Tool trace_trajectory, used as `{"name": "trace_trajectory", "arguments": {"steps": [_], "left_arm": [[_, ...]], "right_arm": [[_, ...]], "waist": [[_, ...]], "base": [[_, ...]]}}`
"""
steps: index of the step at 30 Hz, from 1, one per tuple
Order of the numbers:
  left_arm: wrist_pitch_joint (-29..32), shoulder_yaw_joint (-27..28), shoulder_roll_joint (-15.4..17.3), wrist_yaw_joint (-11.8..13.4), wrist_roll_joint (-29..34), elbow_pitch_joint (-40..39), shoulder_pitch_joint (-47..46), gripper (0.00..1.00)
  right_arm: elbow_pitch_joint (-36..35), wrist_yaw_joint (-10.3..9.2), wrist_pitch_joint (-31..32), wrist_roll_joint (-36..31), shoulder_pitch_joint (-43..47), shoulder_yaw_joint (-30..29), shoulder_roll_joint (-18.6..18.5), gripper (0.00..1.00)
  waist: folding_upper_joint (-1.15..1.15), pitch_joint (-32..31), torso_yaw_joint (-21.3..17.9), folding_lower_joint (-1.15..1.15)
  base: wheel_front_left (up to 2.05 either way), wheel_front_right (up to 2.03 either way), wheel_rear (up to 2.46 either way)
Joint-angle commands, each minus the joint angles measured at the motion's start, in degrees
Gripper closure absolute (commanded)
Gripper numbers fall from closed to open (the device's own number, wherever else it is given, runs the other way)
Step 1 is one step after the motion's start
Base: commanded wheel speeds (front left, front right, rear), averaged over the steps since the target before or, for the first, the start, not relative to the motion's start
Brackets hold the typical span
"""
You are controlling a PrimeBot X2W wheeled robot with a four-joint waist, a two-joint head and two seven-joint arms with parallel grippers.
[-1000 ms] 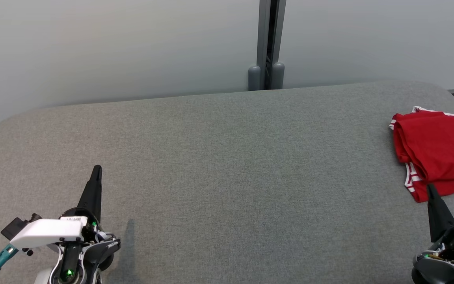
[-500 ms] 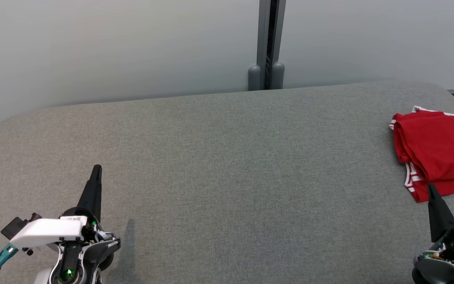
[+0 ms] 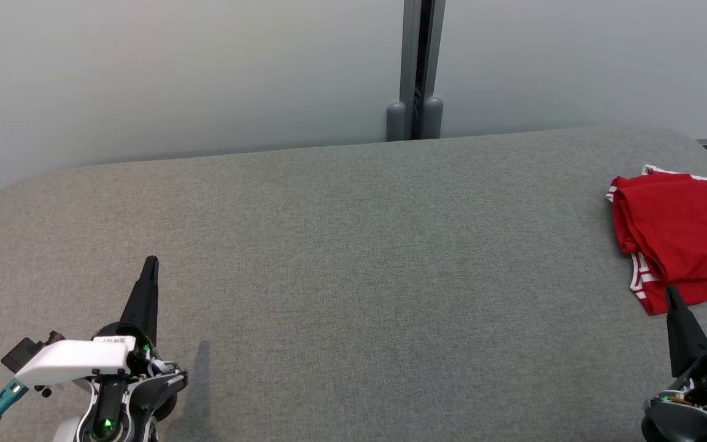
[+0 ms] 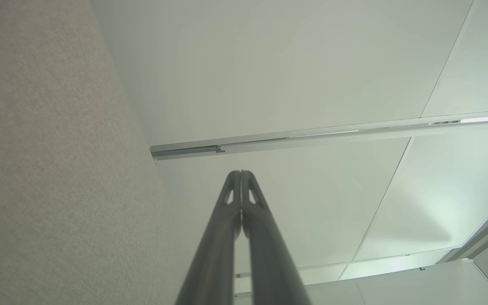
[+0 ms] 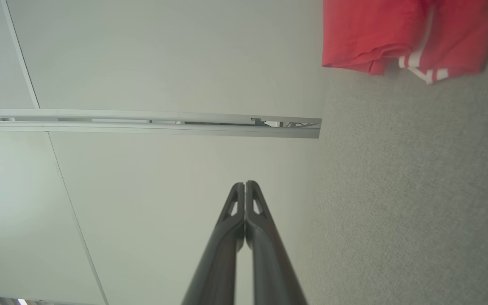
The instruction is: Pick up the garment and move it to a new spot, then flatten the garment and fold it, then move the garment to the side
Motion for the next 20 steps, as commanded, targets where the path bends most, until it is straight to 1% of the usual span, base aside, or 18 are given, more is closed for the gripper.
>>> {"name": "trace_trajectory", "arguments": {"steps": [1,20], "left_arm": [[0.2,0.3,0.2,-0.2,0.2,0.0,-0.6,1.00],[0.3,0.4,0.1,-0.2,0.4,0.0,-0.6,1.00]], "right_arm": [[-0.2,0.00,0.2,-0.1,0.1,-0.2,-0.2,1.00],[-0.2,0.00,0.5,-0.3,0.1,-0.4,0.0,1.00]], "waist": [[0.00,0.0,0.0,0.00],[0.00,0.0,0.0,0.00]], "base": [[0.00,0.00,0.00],[0.00,0.00,0.00]]}}
